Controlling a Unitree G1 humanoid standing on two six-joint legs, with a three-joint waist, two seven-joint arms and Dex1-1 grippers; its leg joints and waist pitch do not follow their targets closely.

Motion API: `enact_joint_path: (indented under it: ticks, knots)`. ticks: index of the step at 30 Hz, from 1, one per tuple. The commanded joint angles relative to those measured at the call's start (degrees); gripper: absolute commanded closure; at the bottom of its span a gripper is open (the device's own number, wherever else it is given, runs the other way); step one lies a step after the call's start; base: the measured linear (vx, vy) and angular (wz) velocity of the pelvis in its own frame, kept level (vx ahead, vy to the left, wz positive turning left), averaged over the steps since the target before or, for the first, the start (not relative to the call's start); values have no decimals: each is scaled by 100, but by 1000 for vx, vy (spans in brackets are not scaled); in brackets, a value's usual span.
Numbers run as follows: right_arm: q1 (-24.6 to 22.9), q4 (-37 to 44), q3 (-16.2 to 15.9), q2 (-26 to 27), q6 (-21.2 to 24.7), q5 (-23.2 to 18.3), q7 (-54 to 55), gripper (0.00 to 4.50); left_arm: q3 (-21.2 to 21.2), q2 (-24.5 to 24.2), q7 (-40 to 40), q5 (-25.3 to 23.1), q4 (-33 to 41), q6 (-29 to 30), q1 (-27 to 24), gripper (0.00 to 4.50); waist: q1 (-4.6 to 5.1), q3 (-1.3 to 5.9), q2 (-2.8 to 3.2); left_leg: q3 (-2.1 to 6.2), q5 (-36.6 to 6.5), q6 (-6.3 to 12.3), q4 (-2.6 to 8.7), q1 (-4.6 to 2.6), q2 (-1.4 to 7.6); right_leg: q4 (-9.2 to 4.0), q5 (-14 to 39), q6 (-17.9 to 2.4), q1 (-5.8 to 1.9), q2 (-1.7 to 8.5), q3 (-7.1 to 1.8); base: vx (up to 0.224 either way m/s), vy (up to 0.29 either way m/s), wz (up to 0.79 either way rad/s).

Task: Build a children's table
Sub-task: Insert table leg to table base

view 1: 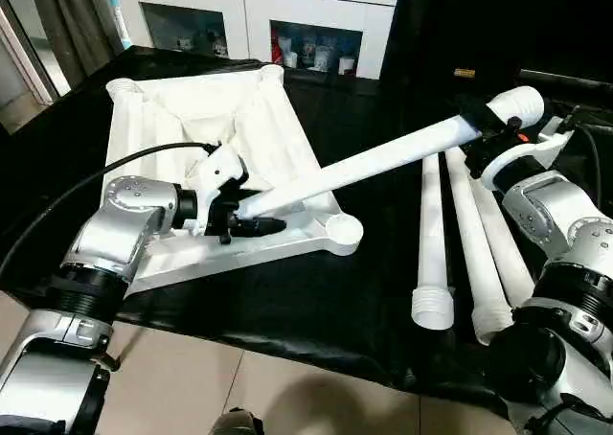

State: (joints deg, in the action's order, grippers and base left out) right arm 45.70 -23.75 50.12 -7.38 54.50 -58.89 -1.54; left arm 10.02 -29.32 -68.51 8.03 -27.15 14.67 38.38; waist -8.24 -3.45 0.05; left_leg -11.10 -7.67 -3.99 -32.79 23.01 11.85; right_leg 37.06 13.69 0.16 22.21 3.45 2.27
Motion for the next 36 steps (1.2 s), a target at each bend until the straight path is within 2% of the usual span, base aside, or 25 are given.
enact_joint_path:
  ticks: [1,5,6,9,10,11,12,14,16,19,22,23,24,26,28,30,36]
  knots:
    - [140,29,-94,-17,29,-194,19,261,42,-15,-23,-34,63,-45,95,237,-4,512,-8,42,-396,-162,242,-185,88,-325,-708,-1007,-252,401,-185,0,0,0]
    - [81,88,-147,-21,31,-251,41,261,-102,39,-35,125,22,-70,180,258,-3,517,5,45,-391,-165,237,-185,87,-318,-740,-1032,-256,397,-181,0,0,0]
    - [77,86,-143,-30,31,-257,46,261,-104,32,-43,126,17,-70,195,282,-4,517,4,44,-399,-164,236,-184,86,-319,-744,-1041,-258,397,-180,0,0,0]
    - [55,64,-168,-56,33,-259,34,261,-99,19,-59,103,7,-84,207,298,-4,511,-40,39,-371,-126,238,-178,85,-322,-731,-1051,-262,396,-180,0,0,0]
    - [44,59,-190,-57,28,-260,39,261,-104,18,-56,99,3,-96,207,306,-6,514,-27,40,-367,-118,234,-178,85,-317,-717,-1047,-260,399,-181,0,0,0]
    - [43,58,-193,-57,27,-259,38,261,-104,17,-58,101,7,-94,205,306,-4,512,-29,40,-361,-111,235,-176,86,-317,-712,-1042,-259,397,-180,0,0,0]
    - [32,45,-232,-56,23,-240,22,261,-111,8,-70,118,55,-72,184,311,-9,508,-56,38,-348,-92,236,-171,83,-318,-681,-1039,-266,403,-181,0,0,0]
    - [45,-15,-284,-57,18,-219,-8,261,-121,-4,-96,151,152,-29,140,314,-9,511,-36,38,-351,-88,234,-179,89,-322,-642,-1028,-253,406,-181,0,0,0]
    - [58,-51,-340,-58,8,-187,-33,261,-105,-29,-130,147,204,-48,118,315,-8,509,-62,37,-349,-88,238,-175,89,-322,-640,-1023,-256,403,-180,0,0,0]
    - [24,-22,-511,-69,-28,-74,-105,261,-132,-44,-117,150,223,-90,107,316,-11,513,-38,40,-324,-77,232,-170,86,-311,-679,-1021,-255,404,-179,0,0,0]
    - [-55,86,-658,-54,-57,5,-201,261,-157,-73,-126,143,215,-121,102,316,-5,513,-48,38,-327,-75,231,-173,86,-313,-699,-1011,-253,395,-178,0,0,0]
    - [-68,101,-670,-47,-59,8,-203,205,-163,-78,-129,147,214,-118,103,316,-7,512,-44,40,-325,-73,233,-174,88,-312,-684,-1013,-254,401,-179,0,0,0]
    - [-89,123,-682,-38,-54,9,-201,191,-169,-85,-138,154,218,-110,102,316,-5,511,-39,38,-330,-76,230,-175,87,-313,-684,-1014,-251,398,-181,0,0,0]
    - [-120,139,-681,-34,-36,-14,-183,186,-186,-85,-136,170,232,-92,100,316,-8,514,-33,40,-311,-86,232,-182,89,-311,-690,-1020,-248,396,-177,0,0,0]
    - [-170,175,-687,-56,14,-89,-188,157,-221,-85,-118,197,216,-74,113,316,2,512,-44,40,-338,-91,234,-174,89,-310,-682,-1054,-251,402,-178,0,0,0]
    - [-245,221,-740,-103,60,-141,-231,145,-272,-95,-96,231,157,-83,137,316,-2,516,-29,39,-365,-102,231,-185,94,-314,-642,-1046,-248,399,-179,0,0,0]
    - [-428,290,-807,-222,175,-128,-316,98,-390,-130,-42,267,37,-71,244,316,-7,520,-43,39,-328,-108,223,-175,83,-310,-707,-1010,-263,398,-182,0,0,0]
